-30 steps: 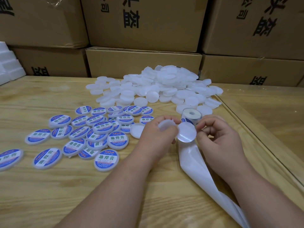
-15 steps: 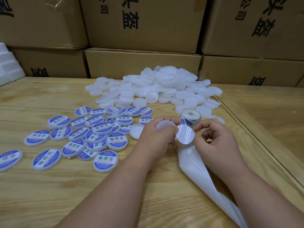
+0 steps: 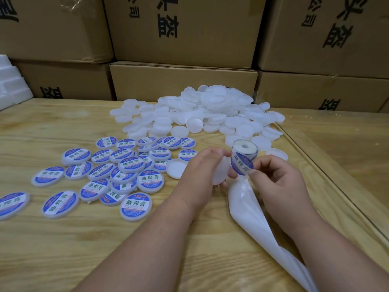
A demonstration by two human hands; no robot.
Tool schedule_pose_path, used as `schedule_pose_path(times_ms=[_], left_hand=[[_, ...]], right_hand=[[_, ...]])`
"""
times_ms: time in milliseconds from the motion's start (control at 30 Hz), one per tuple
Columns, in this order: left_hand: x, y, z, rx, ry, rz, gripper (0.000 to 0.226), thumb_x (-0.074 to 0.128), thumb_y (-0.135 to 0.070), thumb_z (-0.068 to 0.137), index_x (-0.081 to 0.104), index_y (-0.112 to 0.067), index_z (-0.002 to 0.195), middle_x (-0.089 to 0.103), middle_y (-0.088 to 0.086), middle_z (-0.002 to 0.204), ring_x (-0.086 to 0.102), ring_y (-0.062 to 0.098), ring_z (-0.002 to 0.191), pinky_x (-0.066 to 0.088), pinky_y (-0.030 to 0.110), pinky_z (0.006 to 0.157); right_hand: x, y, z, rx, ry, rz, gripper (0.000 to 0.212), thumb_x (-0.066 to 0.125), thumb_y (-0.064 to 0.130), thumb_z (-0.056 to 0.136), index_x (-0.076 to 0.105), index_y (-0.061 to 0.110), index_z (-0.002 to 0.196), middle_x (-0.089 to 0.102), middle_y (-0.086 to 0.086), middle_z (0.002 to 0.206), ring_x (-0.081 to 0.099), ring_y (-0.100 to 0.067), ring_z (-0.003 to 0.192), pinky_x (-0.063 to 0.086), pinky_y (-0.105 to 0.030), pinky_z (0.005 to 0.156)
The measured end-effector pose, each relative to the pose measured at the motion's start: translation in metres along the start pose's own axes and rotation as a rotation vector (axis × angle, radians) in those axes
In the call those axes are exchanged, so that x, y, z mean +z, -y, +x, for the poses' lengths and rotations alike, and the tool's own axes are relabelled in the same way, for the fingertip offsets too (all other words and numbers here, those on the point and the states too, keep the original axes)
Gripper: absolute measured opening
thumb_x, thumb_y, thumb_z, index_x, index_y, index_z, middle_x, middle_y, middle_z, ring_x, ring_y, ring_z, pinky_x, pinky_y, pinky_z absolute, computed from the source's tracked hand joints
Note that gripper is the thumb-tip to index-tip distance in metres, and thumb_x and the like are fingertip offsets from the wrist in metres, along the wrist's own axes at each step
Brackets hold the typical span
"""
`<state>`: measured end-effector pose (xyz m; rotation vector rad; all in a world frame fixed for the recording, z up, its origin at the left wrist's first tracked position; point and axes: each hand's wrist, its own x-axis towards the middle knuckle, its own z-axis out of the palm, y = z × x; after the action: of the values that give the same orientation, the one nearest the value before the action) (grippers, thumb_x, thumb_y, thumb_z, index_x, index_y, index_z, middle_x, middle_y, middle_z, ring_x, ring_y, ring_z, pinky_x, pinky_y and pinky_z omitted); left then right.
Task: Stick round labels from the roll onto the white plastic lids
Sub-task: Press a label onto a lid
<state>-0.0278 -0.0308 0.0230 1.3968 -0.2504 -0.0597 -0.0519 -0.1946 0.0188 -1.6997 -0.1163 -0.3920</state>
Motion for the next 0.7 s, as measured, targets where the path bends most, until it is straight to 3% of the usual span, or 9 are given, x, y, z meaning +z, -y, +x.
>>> schedule_pose_path(times_ms=[133, 233, 300, 367, 467, 533, 600, 700], left_hand=[[-0.004, 0.001, 0.001, 0.012, -0.002, -0.124, 0.032, 0.03, -0.029, 0.084, 0.051, -0.02, 0.106, 0.072, 0.013, 0.074, 0.051, 0.026, 0.055, 0.035, 0.029, 0.052], [-0.005, 0.001, 0.003, -0.002, -0.007, -0.098, 0.033, 0.032, -0.029, 0.083, 0.052, -0.025, 0.109, 0.077, 0.012, 0.089, 0.054, 0.024, 0.057, 0.033, 0.03, 0.051], [-0.005, 0.001, 0.003, 0.006, 0.0, -0.066, 0.036, 0.034, -0.031, 0.084, 0.058, -0.025, 0.11, 0.078, 0.007, 0.093, 0.056, 0.023, 0.059, 0.032, 0.031, 0.052], [-0.004, 0.001, 0.003, 0.012, -0.001, -0.059, 0.036, 0.035, -0.032, 0.087, 0.065, -0.024, 0.105, 0.077, 0.0, 0.087, 0.058, 0.023, 0.058, 0.032, 0.03, 0.051], [-0.003, 0.0, 0.001, -0.001, -0.016, -0.098, 0.037, 0.035, -0.031, 0.095, 0.072, -0.025, 0.096, 0.071, -0.002, 0.078, 0.059, 0.019, 0.054, 0.034, 0.026, 0.049], [-0.002, -0.001, 0.0, -0.03, -0.021, -0.147, 0.041, 0.031, -0.025, 0.103, 0.071, -0.021, 0.096, 0.071, 0.006, 0.082, 0.059, 0.015, 0.058, 0.038, 0.02, 0.047], [-0.002, -0.002, 0.0, -0.068, -0.012, -0.159, 0.038, 0.033, -0.03, 0.1, 0.07, -0.021, 0.096, 0.074, 0.021, 0.1, 0.061, 0.019, 0.074, 0.039, 0.02, 0.049], [0.0, -0.003, -0.002, -0.072, 0.041, -0.169, 0.04, 0.034, -0.035, 0.083, 0.067, -0.02, 0.101, 0.077, 0.018, 0.099, 0.068, 0.018, 0.078, 0.042, 0.021, 0.051]], right_hand=[[-0.001, 0.004, 0.004, 0.202, 0.028, 0.25, 0.01, 0.065, 0.01, 0.079, 0.059, 0.014, 0.073, 0.038, -0.001, 0.056, 0.027, -0.015, 0.047, 0.022, -0.027, 0.043], [-0.011, 0.009, 0.01, 0.447, 0.218, 0.614, 0.013, 0.061, 0.017, 0.079, 0.048, 0.017, 0.075, 0.03, 0.004, 0.057, 0.02, -0.008, 0.043, 0.013, -0.021, 0.038], [-0.017, 0.01, 0.011, 0.552, 0.343, 0.73, 0.022, 0.069, 0.023, 0.073, 0.047, 0.018, 0.076, 0.026, 0.006, 0.056, 0.015, -0.007, 0.045, 0.011, -0.02, 0.037], [-0.019, 0.01, 0.011, 0.598, 0.422, 0.754, 0.04, 0.086, 0.026, 0.059, 0.051, 0.018, 0.077, 0.025, 0.006, 0.055, 0.013, -0.007, 0.045, 0.01, -0.02, 0.037], [-0.016, 0.012, 0.009, 0.632, 0.506, 0.705, 0.054, 0.092, 0.028, 0.05, 0.053, 0.015, 0.085, 0.025, 0.005, 0.053, 0.016, -0.006, 0.042, 0.012, -0.018, 0.036], [-0.013, 0.011, 0.008, 0.631, 0.527, 0.634, 0.045, 0.087, 0.027, 0.055, 0.059, 0.015, 0.087, 0.024, 0.005, 0.053, 0.019, -0.004, 0.039, 0.011, -0.017, 0.037], [-0.01, 0.011, 0.006, 0.597, 0.517, 0.548, 0.018, 0.072, 0.022, 0.068, 0.067, 0.015, 0.083, 0.023, 0.005, 0.053, 0.018, -0.004, 0.039, 0.011, -0.016, 0.038], [-0.007, 0.011, 0.005, 0.569, 0.507, 0.507, 0.022, 0.055, 0.016, 0.073, 0.073, 0.012, 0.085, 0.022, 0.004, 0.053, 0.016, -0.004, 0.039, 0.012, -0.014, 0.038]])
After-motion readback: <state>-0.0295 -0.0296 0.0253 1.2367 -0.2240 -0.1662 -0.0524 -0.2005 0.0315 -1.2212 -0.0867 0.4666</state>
